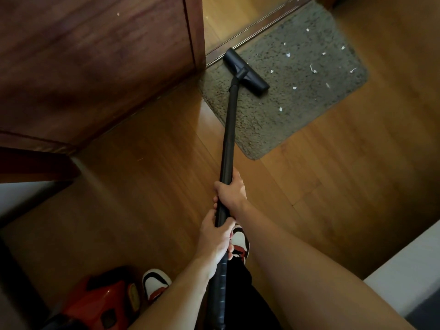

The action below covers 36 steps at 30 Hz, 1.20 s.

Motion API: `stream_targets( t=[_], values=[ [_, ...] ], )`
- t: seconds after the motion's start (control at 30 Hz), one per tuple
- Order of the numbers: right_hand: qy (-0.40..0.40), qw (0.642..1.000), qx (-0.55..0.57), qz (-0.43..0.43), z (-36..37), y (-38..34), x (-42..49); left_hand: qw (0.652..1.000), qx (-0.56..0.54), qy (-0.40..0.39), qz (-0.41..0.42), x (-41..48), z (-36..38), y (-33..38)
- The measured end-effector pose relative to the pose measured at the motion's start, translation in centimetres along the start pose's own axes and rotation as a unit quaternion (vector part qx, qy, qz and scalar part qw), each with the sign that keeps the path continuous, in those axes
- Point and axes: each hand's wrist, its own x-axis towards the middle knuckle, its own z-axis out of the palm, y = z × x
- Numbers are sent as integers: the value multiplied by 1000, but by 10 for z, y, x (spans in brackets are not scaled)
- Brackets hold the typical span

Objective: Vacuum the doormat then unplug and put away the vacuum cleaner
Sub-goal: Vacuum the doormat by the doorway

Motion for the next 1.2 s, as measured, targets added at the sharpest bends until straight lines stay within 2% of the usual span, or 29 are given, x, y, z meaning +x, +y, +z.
stream_targets(
  t=[0.27,0.8,1.2],
  values=[
    [6,1000,21,8,21,10,-14,1000,22,1,17,-11,-24,-3],
    [-5,997,79,26,89,97,-100,996,89,7,8,-64,-122,-84],
    [30,997,71,4,52,107,-101,995,100,-13,-6,-69,-89,-94]
  ],
)
